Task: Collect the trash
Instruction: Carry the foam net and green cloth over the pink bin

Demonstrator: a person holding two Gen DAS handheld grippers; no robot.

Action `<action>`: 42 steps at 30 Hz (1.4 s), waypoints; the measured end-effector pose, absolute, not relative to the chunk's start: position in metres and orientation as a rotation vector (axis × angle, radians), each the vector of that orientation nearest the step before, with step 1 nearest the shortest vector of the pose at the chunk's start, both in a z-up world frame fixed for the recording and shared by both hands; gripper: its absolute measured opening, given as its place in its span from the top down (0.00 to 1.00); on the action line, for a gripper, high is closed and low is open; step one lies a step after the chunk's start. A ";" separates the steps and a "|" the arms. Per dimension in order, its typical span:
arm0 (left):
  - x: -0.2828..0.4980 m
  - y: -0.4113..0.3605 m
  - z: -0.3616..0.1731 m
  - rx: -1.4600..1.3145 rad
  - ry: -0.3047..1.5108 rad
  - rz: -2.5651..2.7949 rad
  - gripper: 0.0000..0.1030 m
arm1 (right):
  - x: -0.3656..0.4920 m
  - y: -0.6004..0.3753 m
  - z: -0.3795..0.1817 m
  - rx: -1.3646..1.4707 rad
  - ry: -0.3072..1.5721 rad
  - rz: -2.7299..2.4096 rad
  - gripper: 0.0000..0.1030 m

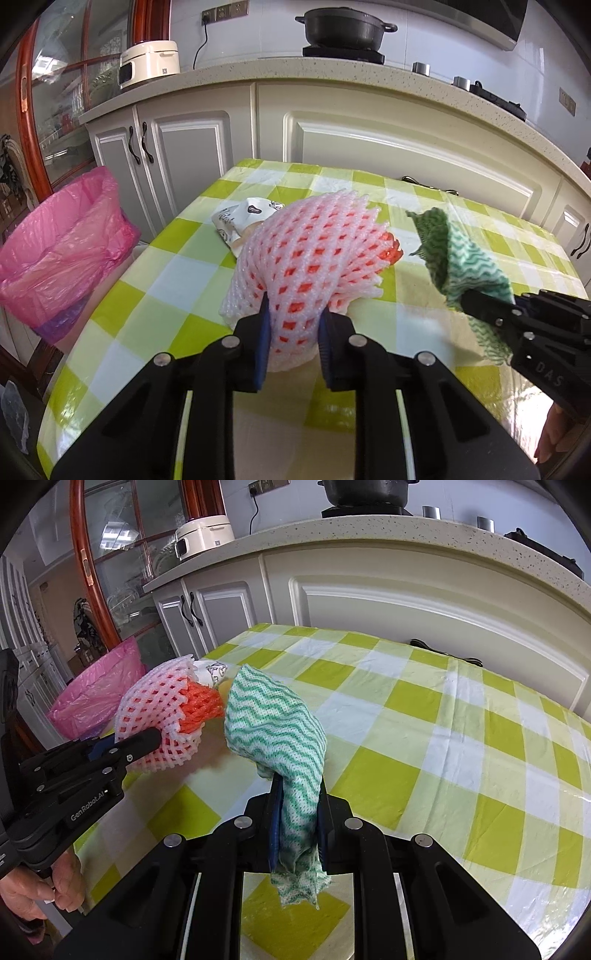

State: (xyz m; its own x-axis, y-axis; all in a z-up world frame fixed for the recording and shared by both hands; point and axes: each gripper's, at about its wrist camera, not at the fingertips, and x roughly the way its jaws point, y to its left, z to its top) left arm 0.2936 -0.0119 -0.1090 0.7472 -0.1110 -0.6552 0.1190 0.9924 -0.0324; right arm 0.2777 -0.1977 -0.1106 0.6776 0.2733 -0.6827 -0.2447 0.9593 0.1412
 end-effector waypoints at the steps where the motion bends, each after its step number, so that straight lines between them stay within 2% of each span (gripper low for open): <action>1: 0.290 -0.011 -0.108 0.008 0.714 -0.125 0.79 | 0.275 -0.196 -0.109 0.039 0.771 0.295 0.84; 28: 0.174 0.035 -0.065 -0.027 0.640 -0.088 0.79 | 0.193 -0.157 -0.063 -0.012 0.677 0.367 0.84; 42: 0.138 0.103 -0.031 -0.099 0.563 0.015 0.79 | 0.186 -0.090 -0.033 -0.124 0.621 0.477 0.84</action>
